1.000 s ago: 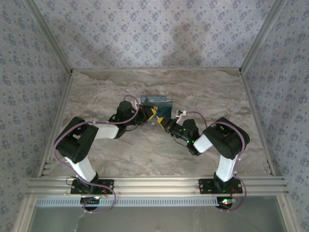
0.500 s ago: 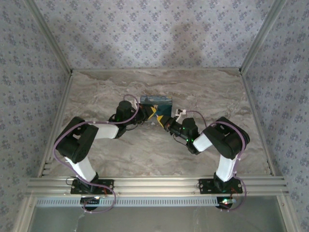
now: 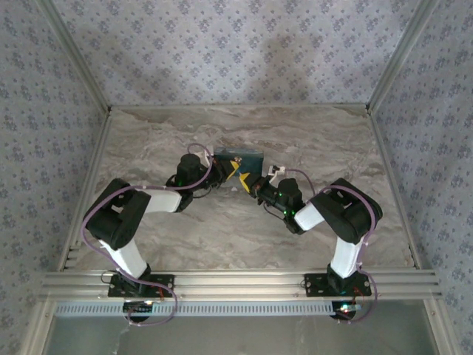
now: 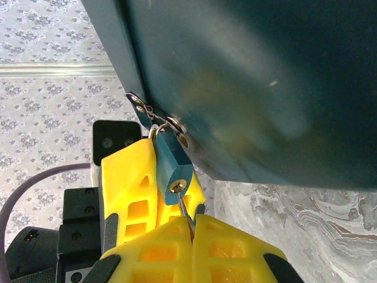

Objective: Unlock a padlock with a key

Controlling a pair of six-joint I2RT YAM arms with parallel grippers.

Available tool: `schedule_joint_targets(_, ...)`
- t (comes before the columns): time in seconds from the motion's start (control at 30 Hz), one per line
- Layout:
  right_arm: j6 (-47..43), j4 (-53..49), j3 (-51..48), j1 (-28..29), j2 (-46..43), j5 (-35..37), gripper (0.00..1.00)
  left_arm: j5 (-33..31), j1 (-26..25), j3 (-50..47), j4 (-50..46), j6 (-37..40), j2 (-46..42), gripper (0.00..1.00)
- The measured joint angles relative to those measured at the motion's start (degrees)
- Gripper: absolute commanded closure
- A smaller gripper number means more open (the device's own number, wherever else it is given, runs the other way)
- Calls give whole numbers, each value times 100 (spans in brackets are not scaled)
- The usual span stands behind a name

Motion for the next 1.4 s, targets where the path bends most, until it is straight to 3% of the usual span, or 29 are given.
schedule_joint_targets(0.53,-20,31,256,-291,98,-605,100,-2,66,-46,345,-127,-7,100)
schedule_joint_targets(0.93,756,22,503,-487,166,-1045,100,17,44,-55,557,-254,-7,100)
schedule_joint_targets(1.4,597,-79,662,-625,345,-1421,100,-70,20,-57,424,-247,-7,100)
